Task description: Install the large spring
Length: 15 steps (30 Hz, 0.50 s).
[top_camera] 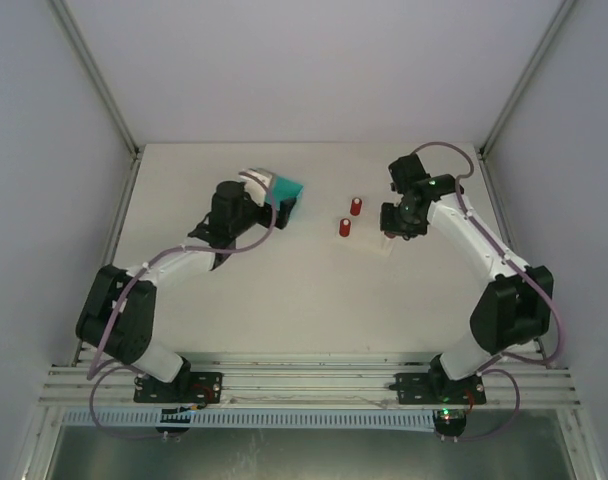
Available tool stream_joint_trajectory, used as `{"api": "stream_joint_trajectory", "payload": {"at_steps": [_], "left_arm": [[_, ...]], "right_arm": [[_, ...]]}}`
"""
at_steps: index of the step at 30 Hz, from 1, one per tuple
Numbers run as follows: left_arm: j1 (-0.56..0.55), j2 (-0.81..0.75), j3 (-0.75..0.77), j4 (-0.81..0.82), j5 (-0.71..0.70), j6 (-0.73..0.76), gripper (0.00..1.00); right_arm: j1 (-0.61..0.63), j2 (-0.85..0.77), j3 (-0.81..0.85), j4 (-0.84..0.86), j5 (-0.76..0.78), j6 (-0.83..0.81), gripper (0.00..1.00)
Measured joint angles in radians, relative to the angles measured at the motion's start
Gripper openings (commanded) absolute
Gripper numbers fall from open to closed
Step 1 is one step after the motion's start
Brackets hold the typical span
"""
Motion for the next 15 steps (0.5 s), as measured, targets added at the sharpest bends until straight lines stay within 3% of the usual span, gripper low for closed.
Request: {"api": "stream_joint_trajectory", "payload": {"at_steps": [7,15], "left_arm": [[0.138,-0.071,-0.035,-0.074,-0.108,-0.029,0.99],[0.165,-0.106,-0.052,-0.116,-0.126,-0.016,0.99]], "right_arm": [[-0.008,0.088,-0.001,0.066,0.02,0.031,0.0],[-0.025,0.163,-0.011,0.107,0.046,0.073,0.0]]}}
